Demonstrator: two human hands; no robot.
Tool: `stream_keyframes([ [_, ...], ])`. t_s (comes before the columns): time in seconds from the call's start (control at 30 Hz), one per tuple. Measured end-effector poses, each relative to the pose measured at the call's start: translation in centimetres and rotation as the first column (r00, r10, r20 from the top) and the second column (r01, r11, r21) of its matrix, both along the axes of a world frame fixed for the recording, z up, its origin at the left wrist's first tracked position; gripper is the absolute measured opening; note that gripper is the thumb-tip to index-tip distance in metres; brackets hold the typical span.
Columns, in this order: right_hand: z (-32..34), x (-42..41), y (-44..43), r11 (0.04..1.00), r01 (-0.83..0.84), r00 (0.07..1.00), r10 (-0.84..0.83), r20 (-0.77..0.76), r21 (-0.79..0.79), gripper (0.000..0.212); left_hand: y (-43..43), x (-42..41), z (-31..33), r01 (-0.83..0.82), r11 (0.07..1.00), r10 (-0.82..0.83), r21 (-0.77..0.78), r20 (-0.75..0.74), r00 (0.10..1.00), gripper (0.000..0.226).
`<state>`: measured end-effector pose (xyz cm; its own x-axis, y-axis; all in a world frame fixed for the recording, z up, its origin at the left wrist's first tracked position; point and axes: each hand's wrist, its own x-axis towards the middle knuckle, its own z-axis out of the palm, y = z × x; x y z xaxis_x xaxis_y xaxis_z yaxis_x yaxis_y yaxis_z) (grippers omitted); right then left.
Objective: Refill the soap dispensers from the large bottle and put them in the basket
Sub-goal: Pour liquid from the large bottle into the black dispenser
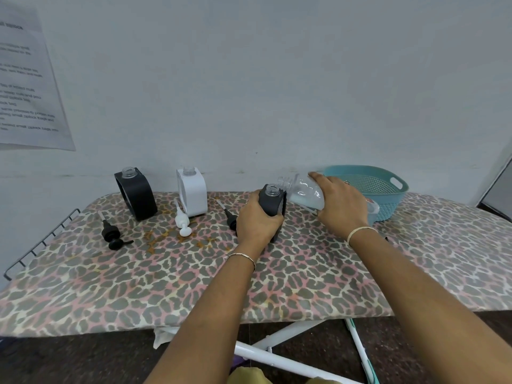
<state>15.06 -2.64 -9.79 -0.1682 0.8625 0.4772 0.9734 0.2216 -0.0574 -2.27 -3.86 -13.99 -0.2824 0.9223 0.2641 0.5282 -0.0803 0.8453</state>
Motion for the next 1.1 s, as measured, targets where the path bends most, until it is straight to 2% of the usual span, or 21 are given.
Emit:
stream_keyframes([
  [0.47, 1.4, -0.2, -0.2, 0.999, 0.029, 0.995, -0.027, 0.093, -0.023, 0.08, 0.0, -0.1, 0.0, 0.013, 1.0, -0.013, -0.024, -0.005, 1.0, 0.056],
  [1.1, 2.6, -0.3, 0.1, 1.0, 0.003, 0.973, -0.008, 0.23, 0.023, 0.072, -0.1, -0.2, 0.2, 0.017, 0.999, -0.017, -0.031, -0.014, 1.0, 0.055],
])
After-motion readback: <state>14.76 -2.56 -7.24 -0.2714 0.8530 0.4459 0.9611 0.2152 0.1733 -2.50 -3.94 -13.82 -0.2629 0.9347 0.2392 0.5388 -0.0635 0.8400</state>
